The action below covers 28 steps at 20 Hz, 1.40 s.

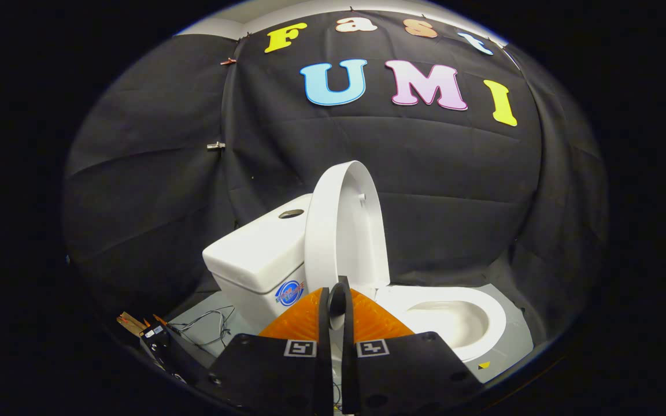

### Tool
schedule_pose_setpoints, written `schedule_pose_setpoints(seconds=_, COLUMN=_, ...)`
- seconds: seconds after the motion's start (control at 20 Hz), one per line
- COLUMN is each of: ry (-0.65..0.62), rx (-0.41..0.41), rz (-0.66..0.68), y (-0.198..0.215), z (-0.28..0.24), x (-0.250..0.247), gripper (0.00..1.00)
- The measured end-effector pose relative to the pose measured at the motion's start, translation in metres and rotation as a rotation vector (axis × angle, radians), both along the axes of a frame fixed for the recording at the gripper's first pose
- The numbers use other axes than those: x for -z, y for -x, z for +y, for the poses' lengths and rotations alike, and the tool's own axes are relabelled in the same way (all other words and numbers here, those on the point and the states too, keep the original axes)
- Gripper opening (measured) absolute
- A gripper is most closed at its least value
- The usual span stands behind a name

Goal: Open the toilet lid.

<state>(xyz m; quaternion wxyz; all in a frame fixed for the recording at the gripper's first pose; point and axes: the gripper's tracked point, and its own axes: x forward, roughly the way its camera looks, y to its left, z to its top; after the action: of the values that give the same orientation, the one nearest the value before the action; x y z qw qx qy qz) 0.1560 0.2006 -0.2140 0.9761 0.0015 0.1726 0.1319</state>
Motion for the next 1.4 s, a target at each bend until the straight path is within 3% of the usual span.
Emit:
schedule_pose_setpoints(seconds=0.6, ry=-0.010, rx=-0.034, rz=0.004, y=-0.002, z=0.018, x=0.004, gripper=0.10)
schedule_pose_setpoints(seconds=0.8, ry=-0.068, rx=-0.026, rz=0.016, y=0.006, z=0.009, x=-0.002, gripper=0.31)
schedule_pose_setpoints(seconds=1.0, ry=-0.114, rx=0.008, rz=-0.049, y=0.019, z=-0.010, x=-0.032, gripper=0.73)
schedule_pose_setpoints(seconds=1.05, ry=-0.112, rx=0.013, rz=-0.060, y=0.022, z=-0.015, x=-0.039, gripper=0.88)
schedule_pose_setpoints(seconds=1.1, ry=-0.108, rx=0.015, rz=-0.070, y=0.028, z=-0.019, x=-0.048, gripper=0.95)
schedule_pose_setpoints(seconds=1.4, ry=-0.084, rx=0.029, rz=-0.230, y=0.072, z=-0.057, x=-0.140, gripper=0.99)
